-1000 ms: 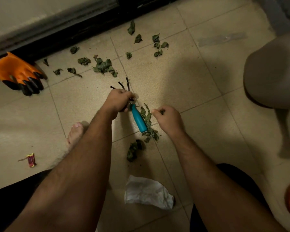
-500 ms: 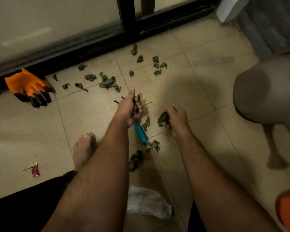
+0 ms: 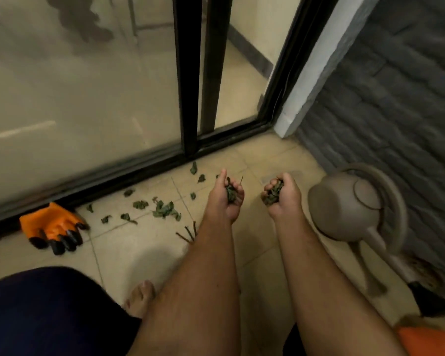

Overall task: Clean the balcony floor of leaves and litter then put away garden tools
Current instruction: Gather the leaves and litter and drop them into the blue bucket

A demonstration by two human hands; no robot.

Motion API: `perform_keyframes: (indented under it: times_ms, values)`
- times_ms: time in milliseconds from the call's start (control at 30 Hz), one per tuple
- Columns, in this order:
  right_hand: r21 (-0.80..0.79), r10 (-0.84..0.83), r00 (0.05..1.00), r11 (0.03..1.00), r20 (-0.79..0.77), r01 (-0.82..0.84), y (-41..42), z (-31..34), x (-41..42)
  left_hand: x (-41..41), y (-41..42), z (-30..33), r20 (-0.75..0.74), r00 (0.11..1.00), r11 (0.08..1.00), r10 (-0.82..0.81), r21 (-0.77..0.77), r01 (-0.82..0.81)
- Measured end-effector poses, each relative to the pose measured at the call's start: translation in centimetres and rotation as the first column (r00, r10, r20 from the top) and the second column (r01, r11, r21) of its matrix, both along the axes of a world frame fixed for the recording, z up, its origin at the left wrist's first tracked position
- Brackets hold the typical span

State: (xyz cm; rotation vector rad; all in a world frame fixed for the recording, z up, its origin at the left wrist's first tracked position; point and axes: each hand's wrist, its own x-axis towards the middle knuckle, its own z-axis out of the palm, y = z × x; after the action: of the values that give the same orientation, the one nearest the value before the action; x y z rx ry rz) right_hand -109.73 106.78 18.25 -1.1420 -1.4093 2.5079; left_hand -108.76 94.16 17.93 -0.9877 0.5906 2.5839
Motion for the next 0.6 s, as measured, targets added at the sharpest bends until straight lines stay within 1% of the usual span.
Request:
perform_keyframes:
  times_ms: [67,133,200,267,367,433,533,600]
  values:
    - [-0.060,-0.047,0.997,0.997,-0.057,0.044,-0.7,4.5,-2.0,-2.0,0.1,4.2,-0.060,0.998,0.996,-0.018,0.087,0.024]
    - [-0.109,-0.072,0.992,0.992,-0.100,0.061,-1.3,8.5,-4.0,-3.9,-0.4,7.8,-0.120,0.992,0.991,-0.043,0.117,0.058]
    - [-0.124,-0.084,0.990,0.990,-0.113,0.069,-1.8,12.1,-5.9,-6.1,-1.4,11.0,-0.146,0.987,0.986,-0.060,0.144,0.082]
    - [-0.087,-0.071,0.990,0.994,-0.118,0.061,-2.2,14.9,-7.1,-7.5,-2.2,13.7,-0.150,0.985,0.982,-0.080,0.157,0.103]
    - [0.079,0.004,0.998,0.997,-0.067,0.001,-2.5,19.0,-7.8,-7.9,-2.9,17.7,-0.091,0.994,0.979,-0.065,0.189,0.081]
    - [0.120,0.054,0.998,0.991,-0.012,-0.052,-3.0,22.6,-7.6,-7.6,-3.7,20.9,-0.031,0.998,0.985,-0.053,0.164,0.058]
    - [0.104,0.122,0.991,0.986,0.060,-0.127,-4.6,28.4,-6.9,-6.5,-5.8,26.0,0.028,0.999,0.988,-0.042,0.153,0.037]
    - [0.025,0.157,0.982,0.987,0.104,-0.161,-6.4,32.4,-6.2,-5.2,-8.0,30.1,0.078,0.996,0.989,-0.034,0.145,0.022]
